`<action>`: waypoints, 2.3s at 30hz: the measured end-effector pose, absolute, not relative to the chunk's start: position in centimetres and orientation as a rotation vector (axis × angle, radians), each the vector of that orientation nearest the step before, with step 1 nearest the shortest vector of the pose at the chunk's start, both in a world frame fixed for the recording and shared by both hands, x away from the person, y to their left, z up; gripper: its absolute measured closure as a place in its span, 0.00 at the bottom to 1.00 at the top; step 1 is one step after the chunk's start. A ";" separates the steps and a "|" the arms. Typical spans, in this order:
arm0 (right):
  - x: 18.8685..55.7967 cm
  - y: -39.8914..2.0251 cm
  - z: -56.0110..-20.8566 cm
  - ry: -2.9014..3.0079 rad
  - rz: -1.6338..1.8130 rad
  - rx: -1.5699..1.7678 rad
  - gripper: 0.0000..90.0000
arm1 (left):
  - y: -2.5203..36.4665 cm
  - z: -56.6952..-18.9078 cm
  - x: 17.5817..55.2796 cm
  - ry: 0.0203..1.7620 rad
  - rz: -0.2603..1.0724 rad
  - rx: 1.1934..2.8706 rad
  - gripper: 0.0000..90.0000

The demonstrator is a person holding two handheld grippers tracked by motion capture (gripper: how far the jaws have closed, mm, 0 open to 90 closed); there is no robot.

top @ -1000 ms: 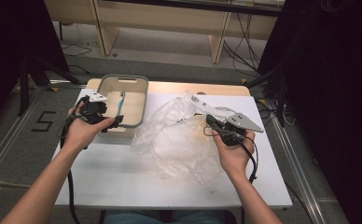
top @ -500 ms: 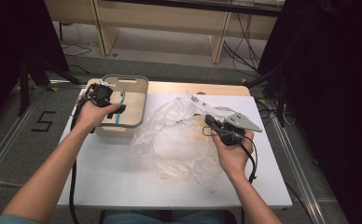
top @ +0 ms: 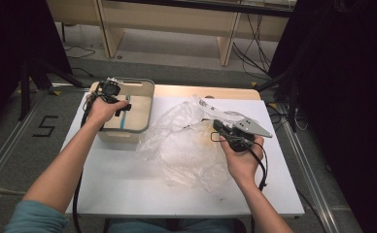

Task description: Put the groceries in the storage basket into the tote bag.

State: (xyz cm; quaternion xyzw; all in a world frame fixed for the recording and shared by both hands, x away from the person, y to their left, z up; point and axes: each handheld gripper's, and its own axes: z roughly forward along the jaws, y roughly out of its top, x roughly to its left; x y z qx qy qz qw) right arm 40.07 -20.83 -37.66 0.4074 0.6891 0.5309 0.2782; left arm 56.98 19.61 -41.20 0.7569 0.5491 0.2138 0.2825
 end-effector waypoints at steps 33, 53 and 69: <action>40.2 -20.9 -37.8 1.855 1.418 1.093 1.00 | 18.2 -43.9 61.0 1.563 0.568 2.060 0.39; 40.1 -20.9 -37.8 1.857 1.421 1.094 1.00 | 19.1 -46.6 61.5 1.637 0.493 2.051 0.47; 40.1 -20.9 -37.8 1.861 1.422 1.088 1.00 | 19.8 -47.4 62.0 1.675 0.501 1.993 0.52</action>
